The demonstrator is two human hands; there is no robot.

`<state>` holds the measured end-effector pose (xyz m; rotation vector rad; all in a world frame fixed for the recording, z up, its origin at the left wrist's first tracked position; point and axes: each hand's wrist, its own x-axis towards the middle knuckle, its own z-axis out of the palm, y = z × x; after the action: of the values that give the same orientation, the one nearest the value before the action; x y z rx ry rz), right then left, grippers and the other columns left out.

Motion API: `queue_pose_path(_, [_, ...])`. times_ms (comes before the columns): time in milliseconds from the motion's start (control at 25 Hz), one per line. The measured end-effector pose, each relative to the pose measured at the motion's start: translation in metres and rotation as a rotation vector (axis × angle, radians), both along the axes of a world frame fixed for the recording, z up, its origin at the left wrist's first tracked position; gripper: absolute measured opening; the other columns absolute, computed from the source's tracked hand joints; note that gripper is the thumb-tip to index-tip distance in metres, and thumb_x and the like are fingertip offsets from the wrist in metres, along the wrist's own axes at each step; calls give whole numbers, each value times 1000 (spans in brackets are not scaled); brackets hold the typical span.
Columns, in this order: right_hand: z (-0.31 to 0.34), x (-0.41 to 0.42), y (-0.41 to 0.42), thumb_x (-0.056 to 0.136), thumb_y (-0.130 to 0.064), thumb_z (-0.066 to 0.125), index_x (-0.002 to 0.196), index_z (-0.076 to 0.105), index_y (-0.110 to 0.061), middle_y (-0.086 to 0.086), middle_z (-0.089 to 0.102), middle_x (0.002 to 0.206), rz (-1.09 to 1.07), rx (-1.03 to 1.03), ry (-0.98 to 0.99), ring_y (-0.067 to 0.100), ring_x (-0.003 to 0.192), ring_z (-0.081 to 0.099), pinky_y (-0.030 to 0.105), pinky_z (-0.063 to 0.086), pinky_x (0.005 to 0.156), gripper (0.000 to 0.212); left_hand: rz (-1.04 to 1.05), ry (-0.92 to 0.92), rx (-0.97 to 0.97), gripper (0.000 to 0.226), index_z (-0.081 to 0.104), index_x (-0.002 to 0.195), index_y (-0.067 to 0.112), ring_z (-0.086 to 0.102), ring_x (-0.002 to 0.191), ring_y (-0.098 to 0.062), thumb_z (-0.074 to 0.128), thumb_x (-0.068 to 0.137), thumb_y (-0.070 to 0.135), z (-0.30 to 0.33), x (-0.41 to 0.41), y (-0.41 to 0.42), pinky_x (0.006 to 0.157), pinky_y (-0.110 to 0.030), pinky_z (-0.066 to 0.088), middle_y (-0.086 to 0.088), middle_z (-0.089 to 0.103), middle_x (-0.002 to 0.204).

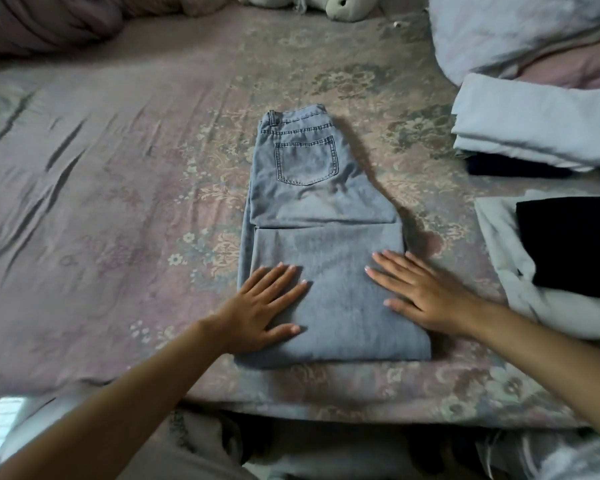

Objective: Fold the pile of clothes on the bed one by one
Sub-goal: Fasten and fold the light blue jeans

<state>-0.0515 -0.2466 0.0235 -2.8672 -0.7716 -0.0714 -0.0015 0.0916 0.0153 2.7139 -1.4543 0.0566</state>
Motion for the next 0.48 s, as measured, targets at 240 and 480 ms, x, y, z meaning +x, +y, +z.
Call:
queue_pose_path(240, [2, -56, 1, 81, -82, 21, 151, 18, -13, 17, 19, 155, 195, -299, -45, 29, 143, 17, 44, 13, 112, 98, -92, 6, 66, 93, 13, 152, 13, 18, 144, -33, 33, 85, 74, -4, -32, 19, 113, -49, 14, -14, 17, 156])
queue_pose_path(480, [4, -51, 0, 86, -52, 52, 151, 10, -12, 13, 48, 141, 230, -163, -76, 26, 130, 47, 37, 24, 114, 88, -20, -126, -72, 49, 35, 138, -7, 58, 115, -38, 32, 93, 14, -17, -50, 20, 88, -51, 52, -24, 59, 125])
